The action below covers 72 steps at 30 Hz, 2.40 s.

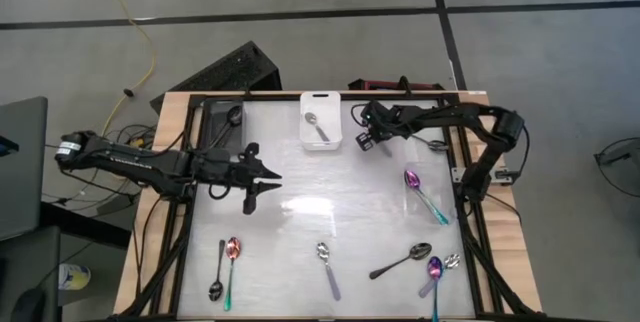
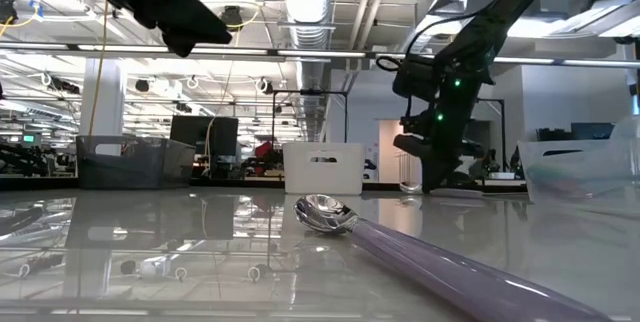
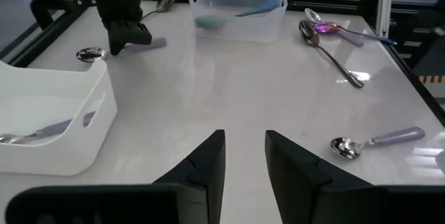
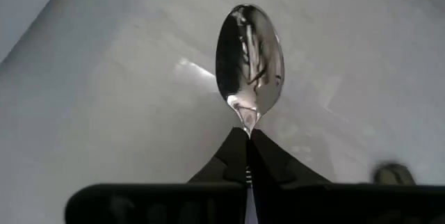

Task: Sort silverware by color (type)
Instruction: Put the purple spoon into the white bin, then put the blue spoon into the transparent bin

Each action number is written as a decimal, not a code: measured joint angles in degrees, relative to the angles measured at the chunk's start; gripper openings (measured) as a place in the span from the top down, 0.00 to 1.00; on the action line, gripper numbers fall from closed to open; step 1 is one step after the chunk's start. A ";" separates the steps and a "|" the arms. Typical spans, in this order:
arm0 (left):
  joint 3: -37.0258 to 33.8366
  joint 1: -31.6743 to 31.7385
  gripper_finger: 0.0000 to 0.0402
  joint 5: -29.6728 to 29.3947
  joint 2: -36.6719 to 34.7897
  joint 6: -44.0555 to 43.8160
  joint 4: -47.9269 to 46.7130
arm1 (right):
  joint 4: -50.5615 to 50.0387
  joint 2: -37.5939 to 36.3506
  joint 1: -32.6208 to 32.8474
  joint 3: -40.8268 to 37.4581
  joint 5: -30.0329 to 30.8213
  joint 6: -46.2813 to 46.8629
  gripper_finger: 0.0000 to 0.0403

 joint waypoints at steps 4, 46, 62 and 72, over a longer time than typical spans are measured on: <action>0.00 -0.63 0.78 0.01 0.00 0.23 0.00 | -3.29 -4.94 1.25 -0.44 0.02 -0.13 0.95; 0.11 -0.94 0.78 -1.08 0.92 0.16 0.90 | 36.75 3.36 9.14 14.10 -2.62 7.50 0.96; 0.09 -1.81 0.78 -1.54 0.92 2.17 -1.51 | 28.96 10.62 7.74 19.47 -0.69 7.80 0.88; 0.07 -1.81 0.78 -1.54 0.92 2.17 -1.77 | 29.07 10.33 6.03 19.47 -0.28 9.47 0.64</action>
